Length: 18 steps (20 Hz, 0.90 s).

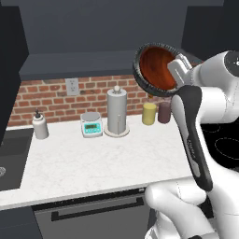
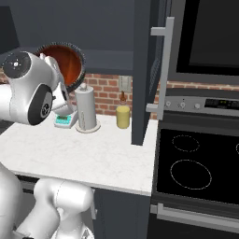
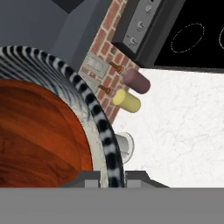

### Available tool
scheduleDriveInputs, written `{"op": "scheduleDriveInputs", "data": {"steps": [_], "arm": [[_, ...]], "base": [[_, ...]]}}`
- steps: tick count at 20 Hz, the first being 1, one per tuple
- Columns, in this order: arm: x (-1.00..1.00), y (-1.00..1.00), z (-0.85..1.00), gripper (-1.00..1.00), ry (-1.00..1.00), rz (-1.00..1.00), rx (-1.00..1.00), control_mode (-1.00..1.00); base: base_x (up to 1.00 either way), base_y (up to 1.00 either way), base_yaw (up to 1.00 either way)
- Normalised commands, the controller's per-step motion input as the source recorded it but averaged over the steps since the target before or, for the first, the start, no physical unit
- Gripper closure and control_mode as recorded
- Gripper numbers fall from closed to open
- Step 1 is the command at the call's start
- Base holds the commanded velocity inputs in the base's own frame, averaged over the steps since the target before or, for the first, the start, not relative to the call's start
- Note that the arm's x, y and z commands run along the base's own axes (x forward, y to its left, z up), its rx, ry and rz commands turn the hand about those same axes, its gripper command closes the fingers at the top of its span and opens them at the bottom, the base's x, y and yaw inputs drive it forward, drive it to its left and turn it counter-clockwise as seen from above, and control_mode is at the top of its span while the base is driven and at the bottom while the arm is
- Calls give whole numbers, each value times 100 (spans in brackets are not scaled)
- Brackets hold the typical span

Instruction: Pick up the bowls on the counter and stack them on top of one another in the open cabinet. Place the smaller bowl on top of the larger bowl.

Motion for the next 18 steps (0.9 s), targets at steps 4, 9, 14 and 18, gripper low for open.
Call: {"op": "scheduleDriveInputs", "data": {"steps": [4,9,14,18], "arm": [[68,0,76,100,0,-10,1,-100],[74,0,4,100,6,-6,-1,-100],[62,0,-25,100,8,-4,-7,-100],[70,0,-29,100,6,-3,-7,-100]], "base": [[0,0,0],[0,0,0],[0,0,0],[0,0,0]]}}
